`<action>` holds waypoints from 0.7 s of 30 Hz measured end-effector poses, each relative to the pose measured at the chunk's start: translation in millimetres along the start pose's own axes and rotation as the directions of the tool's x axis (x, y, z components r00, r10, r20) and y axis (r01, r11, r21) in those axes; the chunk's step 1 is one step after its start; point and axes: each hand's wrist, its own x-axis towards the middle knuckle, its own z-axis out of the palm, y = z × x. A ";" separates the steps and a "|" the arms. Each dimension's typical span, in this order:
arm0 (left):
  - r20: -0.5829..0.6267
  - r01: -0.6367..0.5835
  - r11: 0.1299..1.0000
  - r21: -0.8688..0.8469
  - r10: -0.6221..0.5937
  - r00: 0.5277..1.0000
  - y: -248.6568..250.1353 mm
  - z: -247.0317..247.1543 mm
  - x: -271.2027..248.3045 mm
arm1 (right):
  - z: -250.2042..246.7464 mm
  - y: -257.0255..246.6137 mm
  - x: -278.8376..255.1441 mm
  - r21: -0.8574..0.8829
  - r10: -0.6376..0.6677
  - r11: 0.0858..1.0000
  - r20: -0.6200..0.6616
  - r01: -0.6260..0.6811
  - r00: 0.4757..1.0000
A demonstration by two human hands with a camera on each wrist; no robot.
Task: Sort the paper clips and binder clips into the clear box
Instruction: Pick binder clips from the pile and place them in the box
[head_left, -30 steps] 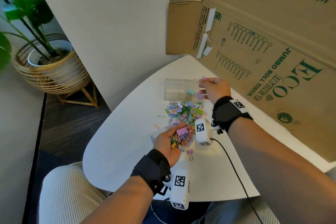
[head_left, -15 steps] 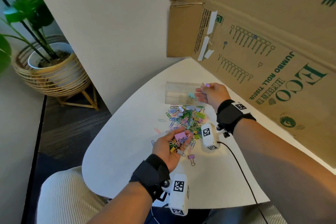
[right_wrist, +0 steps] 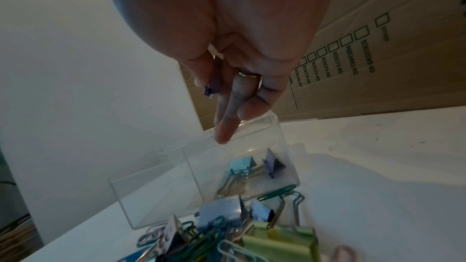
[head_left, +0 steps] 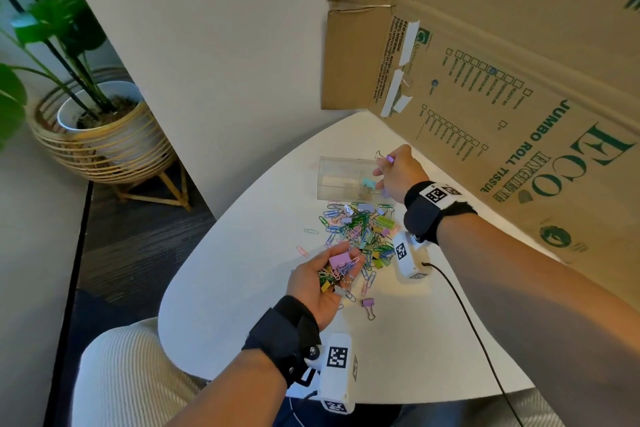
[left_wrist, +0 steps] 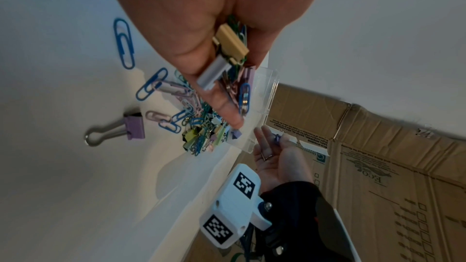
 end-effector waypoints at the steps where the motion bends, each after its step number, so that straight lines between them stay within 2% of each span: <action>1: 0.001 0.000 1.000 -0.001 0.000 1.000 -0.1 0.0 0.3 | 0.9 2.3 0.6 -0.049 -0.010 0.999 0.001 0.010 1.000; 5: 0.002 -0.003 1.000 0.026 0.003 1.000 -1.2 0.1 3.0 | -2.7 7.0 1.6 -0.179 -0.073 0.982 -0.092 0.056 0.993; 9: 0.004 0.010 1.000 0.022 -0.010 1.000 -1.0 0.0 3.5 | -7.8 6.2 -2.5 -0.178 -0.047 0.983 -0.022 0.042 0.999; 13: 0.020 0.041 0.997 -0.068 -0.039 0.999 0.3 -1.1 1.1 | -14.6 -1.5 -25.0 -0.050 -0.094 0.995 -0.117 0.089 0.989; 14: 0.024 0.054 0.994 -0.100 -0.052 0.998 0.3 -1.1 0.8 | -15.3 -4.4 -35.9 -0.017 -0.112 0.994 -0.106 0.111 0.988; 15: 0.022 0.062 0.989 -0.132 -0.060 0.998 0.7 -0.3 0.3 | -15.4 -7.5 -48.4 0.002 -0.137 0.991 -0.061 0.137 0.989; 17: 0.001 0.060 0.983 -0.171 -0.060 0.998 1.0 1.6 0.9 | -14.2 -11.1 -76.1 -0.034 -0.217 0.974 0.114 0.223 0.969; 19: -0.016 0.034 0.987 -0.160 -0.037 0.999 2.3 5.1 1.1 | -11.6 -11.7 -102.2 -0.131 -0.260 0.939 0.332 0.317 0.907; 21: -0.010 0.006 0.992 -0.130 -0.007 1.000 3.4 8.8 1.2 | -5.1 -5.9 -118.0 -0.202 -0.258 0.903 0.450 0.379 0.855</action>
